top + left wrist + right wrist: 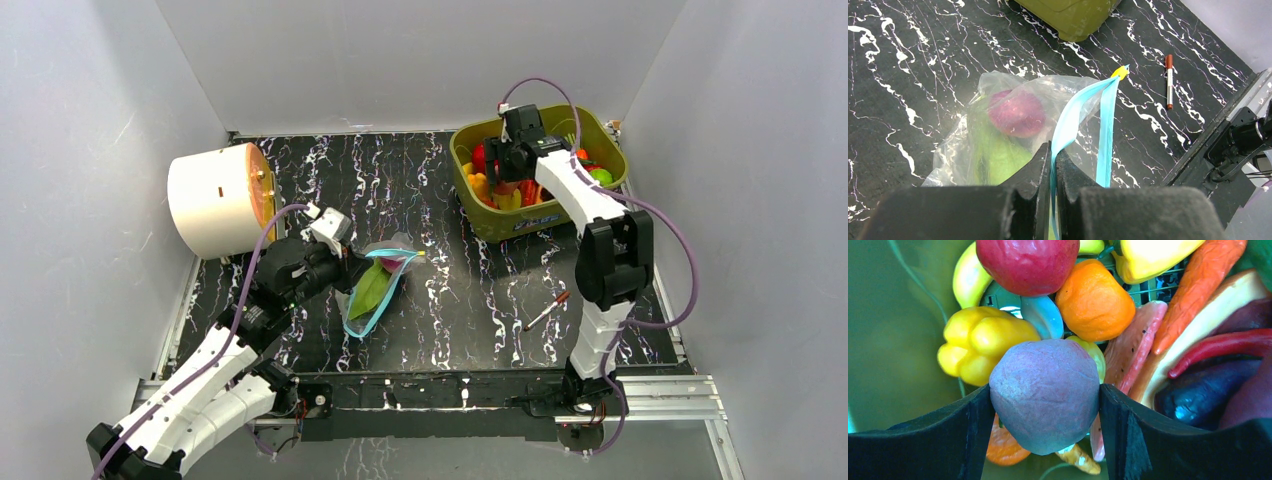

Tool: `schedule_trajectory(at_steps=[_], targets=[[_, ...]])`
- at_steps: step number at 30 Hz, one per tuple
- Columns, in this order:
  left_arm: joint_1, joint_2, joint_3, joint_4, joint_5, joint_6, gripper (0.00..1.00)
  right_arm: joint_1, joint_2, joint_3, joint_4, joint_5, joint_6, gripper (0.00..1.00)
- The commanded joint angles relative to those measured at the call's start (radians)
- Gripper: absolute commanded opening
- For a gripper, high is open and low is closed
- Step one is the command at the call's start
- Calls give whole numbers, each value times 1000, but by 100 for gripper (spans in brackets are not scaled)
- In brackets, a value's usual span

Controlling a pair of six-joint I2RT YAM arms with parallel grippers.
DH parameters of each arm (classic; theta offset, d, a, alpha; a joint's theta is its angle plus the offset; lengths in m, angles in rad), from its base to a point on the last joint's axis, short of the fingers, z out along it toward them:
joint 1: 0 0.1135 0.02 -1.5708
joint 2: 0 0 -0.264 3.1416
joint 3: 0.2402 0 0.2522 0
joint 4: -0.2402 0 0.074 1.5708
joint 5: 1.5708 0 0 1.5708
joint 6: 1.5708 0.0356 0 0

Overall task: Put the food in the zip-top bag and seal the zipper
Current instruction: Pick up the fake fruit from the bin.

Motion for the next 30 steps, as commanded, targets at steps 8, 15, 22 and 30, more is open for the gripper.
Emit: schedule_trajectory(at_steps=[8, 15, 22, 30], targets=[[4, -16, -3, 39, -21, 15, 0, 27, -292, -68, 22, -4, 87, 52], [3, -8, 9, 17, -34, 10, 0, 134, -468, -202, 52, -3, 135, 52], [3, 36, 30, -16, -57, -12, 0, 202, -657, -379, 155, -190, 197, 52], [3, 51, 33, 26, -37, -119, 0, 277, -863, -626, 294, -348, 338, 51]])
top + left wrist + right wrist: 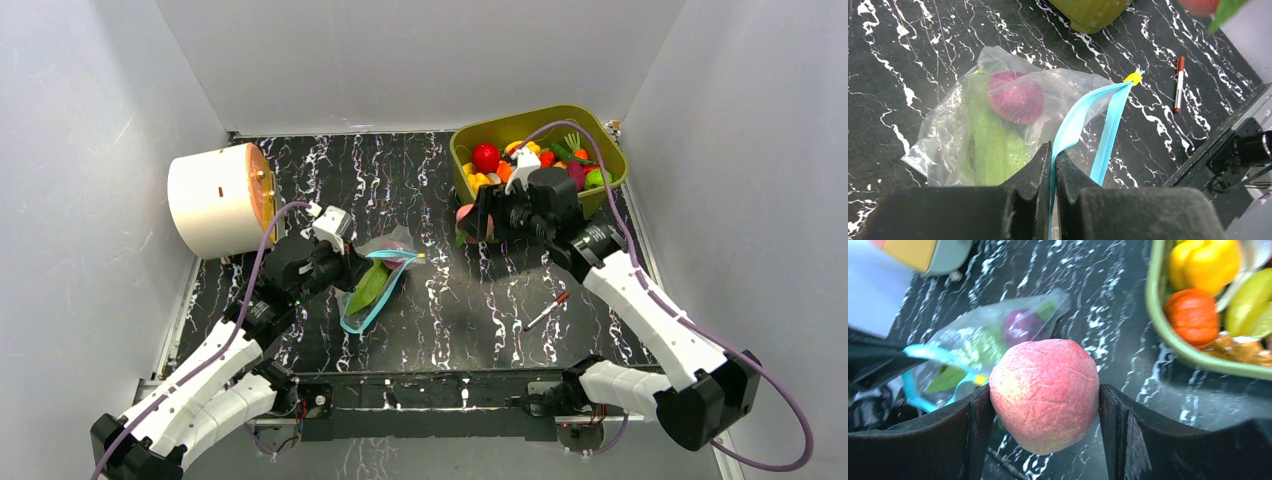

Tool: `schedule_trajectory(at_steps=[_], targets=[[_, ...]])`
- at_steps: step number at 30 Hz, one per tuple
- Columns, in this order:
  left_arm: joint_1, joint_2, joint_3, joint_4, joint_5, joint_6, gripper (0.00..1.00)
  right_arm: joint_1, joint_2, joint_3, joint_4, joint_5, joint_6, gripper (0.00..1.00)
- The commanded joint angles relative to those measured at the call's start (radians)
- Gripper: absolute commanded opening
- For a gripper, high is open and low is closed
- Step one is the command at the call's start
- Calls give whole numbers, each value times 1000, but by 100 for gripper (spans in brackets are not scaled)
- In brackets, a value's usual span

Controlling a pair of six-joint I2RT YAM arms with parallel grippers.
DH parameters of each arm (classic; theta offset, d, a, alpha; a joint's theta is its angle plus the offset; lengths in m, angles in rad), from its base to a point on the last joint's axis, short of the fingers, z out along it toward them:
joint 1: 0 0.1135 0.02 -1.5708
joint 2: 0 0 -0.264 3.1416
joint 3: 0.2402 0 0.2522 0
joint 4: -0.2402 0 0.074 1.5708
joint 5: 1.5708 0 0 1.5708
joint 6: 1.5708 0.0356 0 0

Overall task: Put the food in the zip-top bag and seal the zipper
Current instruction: Pick up the fake fruit from the bin.

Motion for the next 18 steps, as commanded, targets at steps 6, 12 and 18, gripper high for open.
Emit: schedule_trajectory(at_steps=[6, 12, 18], targets=[[4, 35, 71, 46, 27, -178, 0, 90, -156, -116, 177, -146, 155, 51], [4, 48, 99, 73, 76, -225, 0, 135, -172, -99, 216, -202, 211, 51], [3, 82, 142, 64, 96, -266, 0, 220, -149, -105, 291, -194, 266, 51]])
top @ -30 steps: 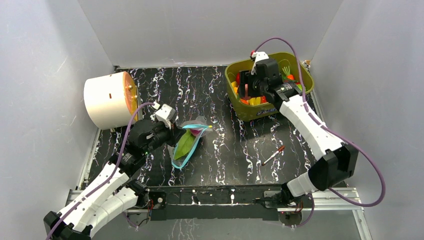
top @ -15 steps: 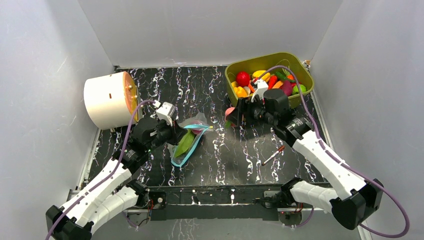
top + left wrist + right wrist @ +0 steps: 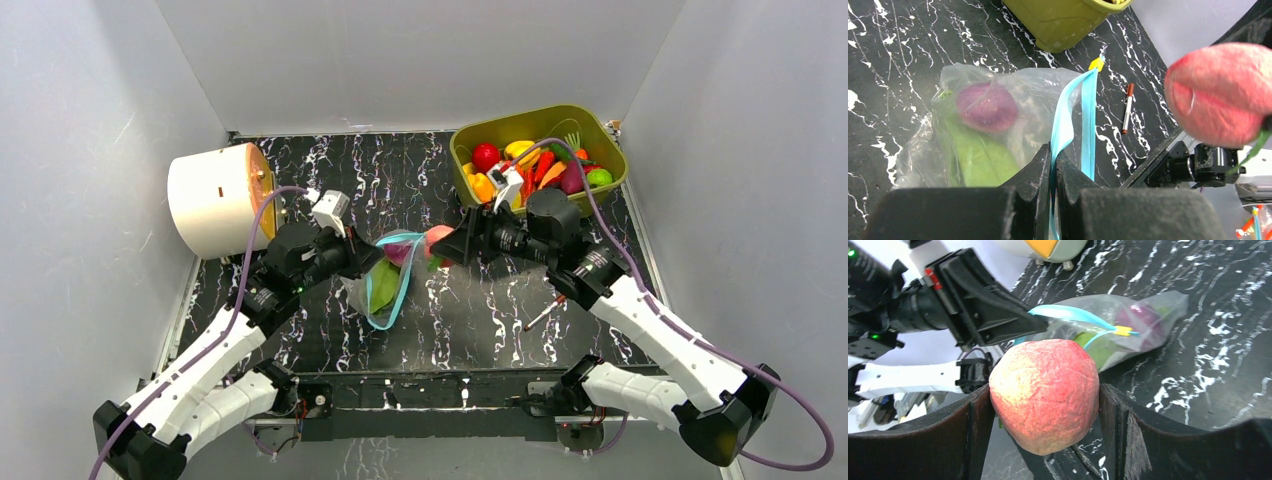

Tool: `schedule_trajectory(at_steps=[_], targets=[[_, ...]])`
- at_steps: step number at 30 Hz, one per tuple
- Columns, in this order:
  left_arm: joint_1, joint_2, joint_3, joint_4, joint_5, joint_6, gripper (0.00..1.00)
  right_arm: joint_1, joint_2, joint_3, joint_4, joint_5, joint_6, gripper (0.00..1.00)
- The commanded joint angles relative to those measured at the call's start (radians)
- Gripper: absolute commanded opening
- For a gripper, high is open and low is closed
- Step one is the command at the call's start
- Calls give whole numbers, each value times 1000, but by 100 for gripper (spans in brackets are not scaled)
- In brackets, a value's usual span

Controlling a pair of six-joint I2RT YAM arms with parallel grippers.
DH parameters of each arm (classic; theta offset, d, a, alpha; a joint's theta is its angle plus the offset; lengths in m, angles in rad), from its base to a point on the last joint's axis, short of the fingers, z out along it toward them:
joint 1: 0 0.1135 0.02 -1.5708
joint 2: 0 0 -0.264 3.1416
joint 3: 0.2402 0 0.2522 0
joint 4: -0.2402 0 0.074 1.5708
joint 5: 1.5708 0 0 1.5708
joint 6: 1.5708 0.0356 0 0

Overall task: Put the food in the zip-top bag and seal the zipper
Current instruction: Pick up the fake fruit from the bin, then place the fake fruit in the zipper food storage bag.

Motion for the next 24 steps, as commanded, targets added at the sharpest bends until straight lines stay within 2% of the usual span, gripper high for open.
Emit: schedule_trajectory(at_steps=[1, 11, 24], targets=[[3, 11, 63, 31, 41, -53, 0, 69, 12, 22, 129, 2, 56, 51], [3, 23, 64, 53, 67, -111, 0, 239, 128, 52, 146, 121, 81, 54], [4, 13, 82, 41, 104, -139, 0, 290, 253, 93, 95, 211, 126, 60]])
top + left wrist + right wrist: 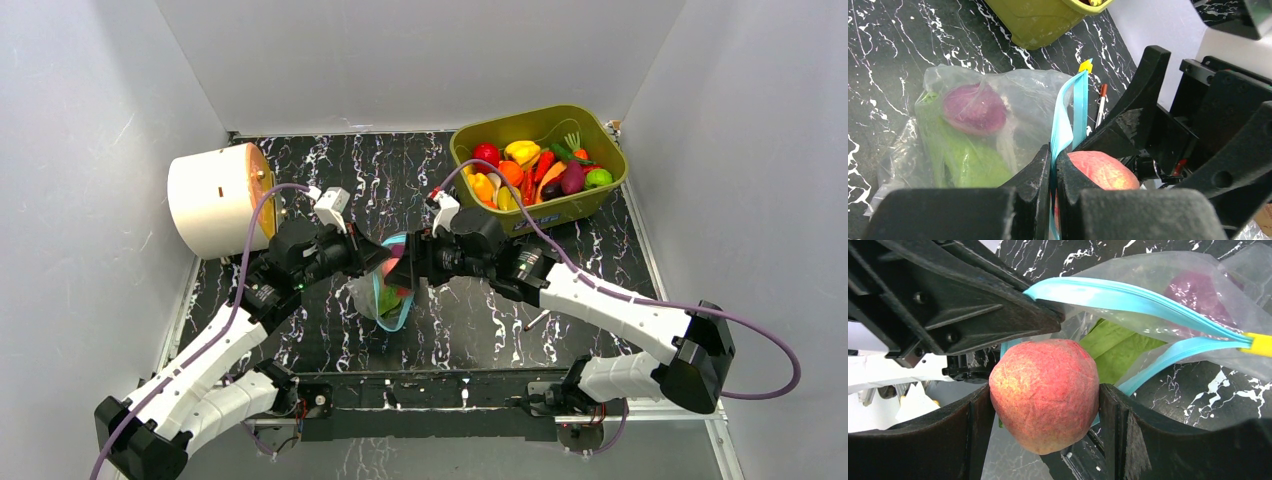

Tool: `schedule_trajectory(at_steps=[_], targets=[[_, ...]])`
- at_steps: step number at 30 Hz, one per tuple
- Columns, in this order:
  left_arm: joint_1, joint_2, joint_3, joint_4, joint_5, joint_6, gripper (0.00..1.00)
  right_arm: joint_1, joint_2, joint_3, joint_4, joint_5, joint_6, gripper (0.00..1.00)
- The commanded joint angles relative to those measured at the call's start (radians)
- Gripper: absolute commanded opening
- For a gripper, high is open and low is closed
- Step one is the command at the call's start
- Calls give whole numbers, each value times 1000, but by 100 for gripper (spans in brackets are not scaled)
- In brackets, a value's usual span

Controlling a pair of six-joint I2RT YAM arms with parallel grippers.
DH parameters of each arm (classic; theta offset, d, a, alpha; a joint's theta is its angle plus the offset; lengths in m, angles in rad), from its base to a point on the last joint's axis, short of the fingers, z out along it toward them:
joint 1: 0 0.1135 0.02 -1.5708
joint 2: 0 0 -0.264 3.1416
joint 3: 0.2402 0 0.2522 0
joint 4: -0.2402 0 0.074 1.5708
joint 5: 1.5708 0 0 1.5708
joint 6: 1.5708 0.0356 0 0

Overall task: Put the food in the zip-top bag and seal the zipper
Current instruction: Place the fake fruit in the zipper food storage bag.

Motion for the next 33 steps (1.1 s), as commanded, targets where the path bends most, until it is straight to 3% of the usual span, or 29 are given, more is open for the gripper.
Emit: schedule_trajectory(at_steps=[1, 18, 33], targets=[[3, -22, 53, 27, 38, -16, 0, 7, -5, 59, 4, 73, 15, 61], [3, -28, 48, 30, 39, -20, 0, 9, 9, 87, -72, 177, 28, 71], [3, -27, 40, 32, 36, -17, 0, 12, -20, 88, -60, 157, 27, 77]])
